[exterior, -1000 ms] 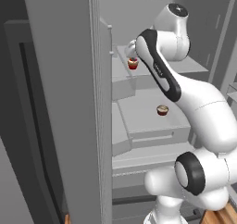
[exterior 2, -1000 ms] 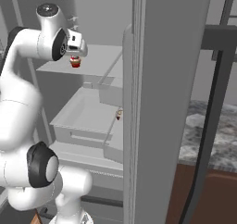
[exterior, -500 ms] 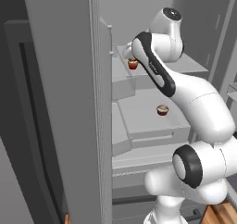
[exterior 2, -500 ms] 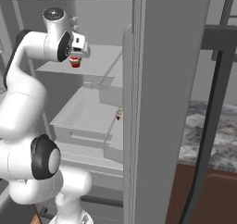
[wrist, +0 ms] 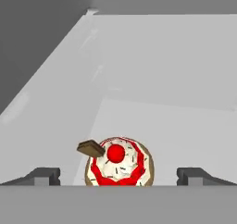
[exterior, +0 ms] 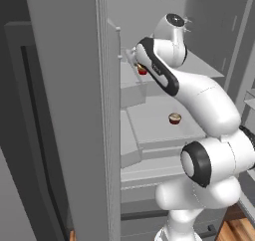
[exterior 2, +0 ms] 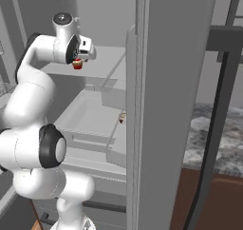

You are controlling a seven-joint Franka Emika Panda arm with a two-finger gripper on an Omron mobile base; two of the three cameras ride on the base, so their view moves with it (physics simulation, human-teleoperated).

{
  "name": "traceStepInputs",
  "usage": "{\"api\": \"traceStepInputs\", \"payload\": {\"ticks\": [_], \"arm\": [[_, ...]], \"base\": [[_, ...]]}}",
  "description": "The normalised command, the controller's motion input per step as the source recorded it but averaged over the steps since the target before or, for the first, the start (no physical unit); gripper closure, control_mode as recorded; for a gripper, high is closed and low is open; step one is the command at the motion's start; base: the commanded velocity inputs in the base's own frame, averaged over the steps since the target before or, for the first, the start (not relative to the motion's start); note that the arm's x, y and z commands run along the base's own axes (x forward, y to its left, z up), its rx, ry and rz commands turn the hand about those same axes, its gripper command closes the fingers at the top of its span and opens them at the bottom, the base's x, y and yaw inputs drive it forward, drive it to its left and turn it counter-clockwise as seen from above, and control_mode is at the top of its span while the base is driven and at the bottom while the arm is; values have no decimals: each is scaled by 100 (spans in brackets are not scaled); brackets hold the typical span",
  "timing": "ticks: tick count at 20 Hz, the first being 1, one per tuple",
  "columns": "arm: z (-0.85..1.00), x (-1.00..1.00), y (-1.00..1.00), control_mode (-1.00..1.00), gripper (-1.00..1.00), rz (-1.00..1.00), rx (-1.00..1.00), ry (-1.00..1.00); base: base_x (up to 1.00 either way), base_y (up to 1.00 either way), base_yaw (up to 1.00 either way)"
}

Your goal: Take the cupcakes from the fridge and place them on the empty tray on the dining counter.

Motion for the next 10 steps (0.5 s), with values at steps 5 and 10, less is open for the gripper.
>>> {"api": "traceStepInputs", "payload": {"ticks": [5,10], "arm": [[-1,26,0,-100,-100,0,0,0],[-6,10,3,-100,-100,0,0,0]], "base": [[0,0,0],[0,0,0]]}}
